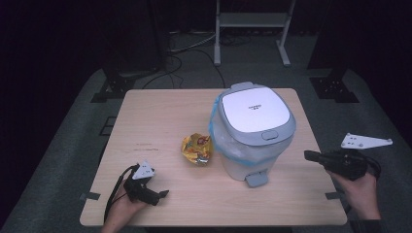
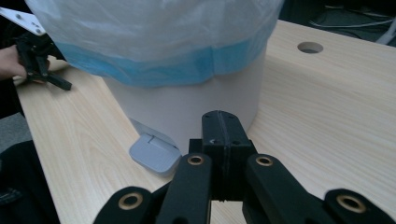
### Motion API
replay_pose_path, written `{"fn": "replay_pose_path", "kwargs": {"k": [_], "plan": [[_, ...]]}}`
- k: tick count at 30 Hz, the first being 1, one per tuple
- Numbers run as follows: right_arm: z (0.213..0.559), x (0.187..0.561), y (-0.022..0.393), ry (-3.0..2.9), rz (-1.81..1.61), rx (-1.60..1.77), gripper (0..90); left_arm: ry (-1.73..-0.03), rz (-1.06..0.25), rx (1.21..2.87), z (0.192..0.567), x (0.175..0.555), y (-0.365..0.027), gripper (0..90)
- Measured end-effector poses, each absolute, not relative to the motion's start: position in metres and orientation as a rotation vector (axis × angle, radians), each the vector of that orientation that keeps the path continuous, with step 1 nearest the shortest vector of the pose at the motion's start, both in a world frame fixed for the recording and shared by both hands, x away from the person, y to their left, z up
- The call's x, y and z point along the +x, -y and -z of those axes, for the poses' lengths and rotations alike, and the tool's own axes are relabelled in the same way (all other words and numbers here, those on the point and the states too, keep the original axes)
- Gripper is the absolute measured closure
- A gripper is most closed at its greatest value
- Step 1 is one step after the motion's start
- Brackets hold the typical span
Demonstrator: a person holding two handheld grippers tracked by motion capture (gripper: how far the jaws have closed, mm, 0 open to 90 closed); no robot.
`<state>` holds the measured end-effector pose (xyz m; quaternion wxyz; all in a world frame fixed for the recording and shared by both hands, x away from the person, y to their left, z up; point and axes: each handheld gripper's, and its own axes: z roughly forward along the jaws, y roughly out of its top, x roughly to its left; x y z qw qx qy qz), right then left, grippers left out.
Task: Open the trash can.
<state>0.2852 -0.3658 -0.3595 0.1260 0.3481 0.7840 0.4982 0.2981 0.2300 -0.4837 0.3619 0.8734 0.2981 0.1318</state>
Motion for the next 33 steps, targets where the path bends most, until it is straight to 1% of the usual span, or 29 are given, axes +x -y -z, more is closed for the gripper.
{"fn": "replay_pose_path", "kwargs": {"k": [16,33], "plan": [[0.326,0.283,0.361,-2.287,-1.517,0.889,90.0,-0.767,-0.34,2.25,0.484,0.298,-0.23,0.0],[0.299,0.283,0.351,-2.305,-1.623,0.782,90.0,-0.767,-0.341,2.248,0.484,0.298,-0.23,0.0]]}}
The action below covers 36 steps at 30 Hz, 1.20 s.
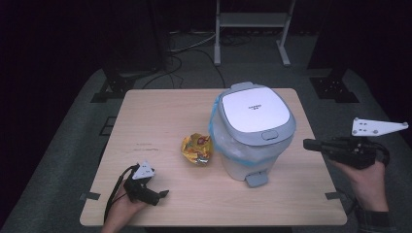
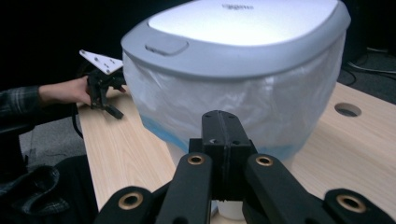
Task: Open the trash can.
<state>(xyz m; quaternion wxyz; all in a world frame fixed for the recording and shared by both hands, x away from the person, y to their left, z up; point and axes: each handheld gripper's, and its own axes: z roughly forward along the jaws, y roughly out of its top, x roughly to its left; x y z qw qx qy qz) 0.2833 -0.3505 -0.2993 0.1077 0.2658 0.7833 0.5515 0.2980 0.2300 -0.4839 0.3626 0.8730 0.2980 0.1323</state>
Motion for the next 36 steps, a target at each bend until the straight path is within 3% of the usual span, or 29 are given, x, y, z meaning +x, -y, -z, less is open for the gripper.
{"fn": "replay_pose_path", "kwargs": {"k": [36], "plan": [[0.265,0.294,0.312,-2.293,-1.735,0.642,90.0,-0.767,-0.341,2.248,0.484,0.298,-0.23,0.0]]}}
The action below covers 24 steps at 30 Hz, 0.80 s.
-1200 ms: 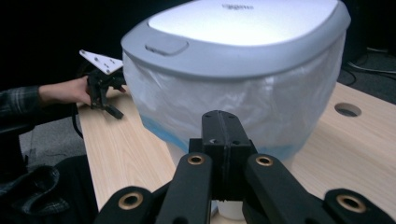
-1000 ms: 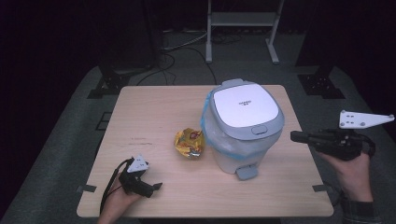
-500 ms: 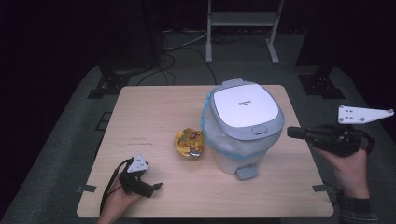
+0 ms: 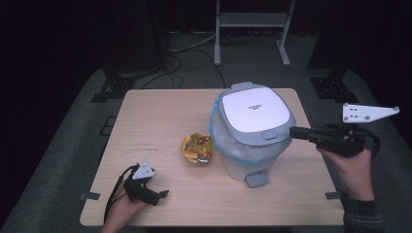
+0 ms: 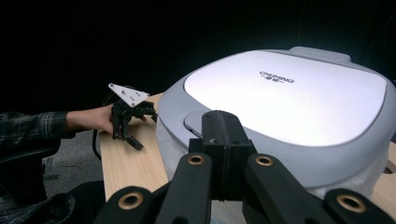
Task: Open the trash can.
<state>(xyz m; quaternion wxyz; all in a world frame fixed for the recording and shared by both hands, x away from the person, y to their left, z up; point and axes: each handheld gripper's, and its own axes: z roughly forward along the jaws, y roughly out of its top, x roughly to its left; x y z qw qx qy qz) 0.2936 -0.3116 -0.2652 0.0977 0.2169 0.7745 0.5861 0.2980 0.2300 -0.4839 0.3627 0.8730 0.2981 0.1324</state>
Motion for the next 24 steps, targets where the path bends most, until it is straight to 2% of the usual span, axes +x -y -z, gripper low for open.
{"fn": "replay_pose_path", "kwargs": {"k": [24], "plan": [[0.267,0.307,0.285,-2.332,-1.746,0.615,90.0,-0.767,-0.34,2.25,0.484,0.298,-0.23,0.0]]}}
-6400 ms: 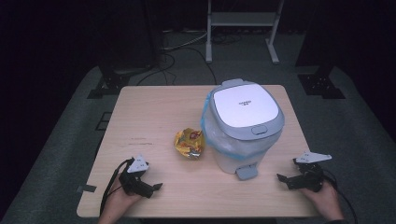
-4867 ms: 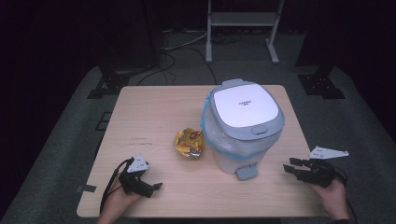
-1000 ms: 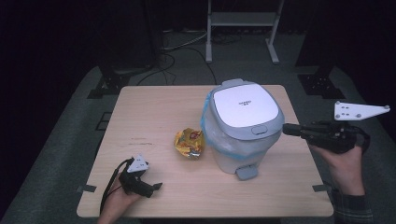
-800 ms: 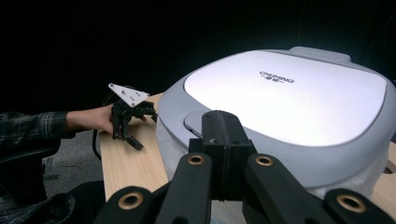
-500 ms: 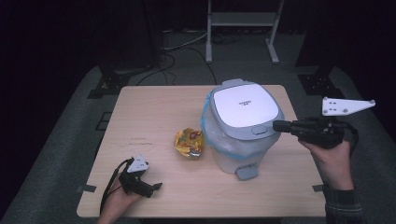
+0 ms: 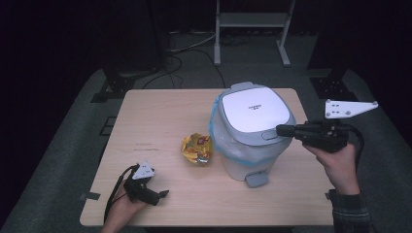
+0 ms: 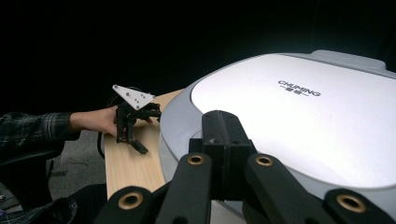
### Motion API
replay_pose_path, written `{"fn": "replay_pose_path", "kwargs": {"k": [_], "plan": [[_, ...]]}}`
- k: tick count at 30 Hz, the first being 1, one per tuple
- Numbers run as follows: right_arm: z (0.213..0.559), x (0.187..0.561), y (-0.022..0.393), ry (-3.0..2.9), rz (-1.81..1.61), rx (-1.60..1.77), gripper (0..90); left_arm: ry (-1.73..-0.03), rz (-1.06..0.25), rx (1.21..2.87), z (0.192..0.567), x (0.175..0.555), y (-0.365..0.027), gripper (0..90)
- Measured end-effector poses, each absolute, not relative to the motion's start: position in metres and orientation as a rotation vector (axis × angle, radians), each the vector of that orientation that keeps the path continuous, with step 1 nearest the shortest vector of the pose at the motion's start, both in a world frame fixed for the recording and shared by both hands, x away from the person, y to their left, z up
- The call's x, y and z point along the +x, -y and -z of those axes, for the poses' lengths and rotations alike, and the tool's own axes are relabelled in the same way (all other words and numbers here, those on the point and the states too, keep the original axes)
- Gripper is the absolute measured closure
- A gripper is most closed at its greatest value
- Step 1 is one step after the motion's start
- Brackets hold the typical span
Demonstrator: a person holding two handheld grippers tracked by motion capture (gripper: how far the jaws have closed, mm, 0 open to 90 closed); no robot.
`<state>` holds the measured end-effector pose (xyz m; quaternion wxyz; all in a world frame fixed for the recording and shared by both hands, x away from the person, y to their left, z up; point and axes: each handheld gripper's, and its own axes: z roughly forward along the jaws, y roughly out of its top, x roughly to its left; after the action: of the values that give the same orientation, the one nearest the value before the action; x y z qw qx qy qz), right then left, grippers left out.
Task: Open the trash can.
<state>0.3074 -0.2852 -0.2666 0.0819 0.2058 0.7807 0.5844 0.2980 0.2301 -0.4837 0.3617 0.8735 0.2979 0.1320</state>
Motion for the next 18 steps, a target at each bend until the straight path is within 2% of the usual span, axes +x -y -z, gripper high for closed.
{"fn": "replay_pose_path", "kwargs": {"k": [18], "plan": [[0.2744,0.3135,0.2743,-2.351,-1.703,0.634,90.0,-0.767,-0.34,2.25,0.4837,0.298,-0.2301,0.0]]}}
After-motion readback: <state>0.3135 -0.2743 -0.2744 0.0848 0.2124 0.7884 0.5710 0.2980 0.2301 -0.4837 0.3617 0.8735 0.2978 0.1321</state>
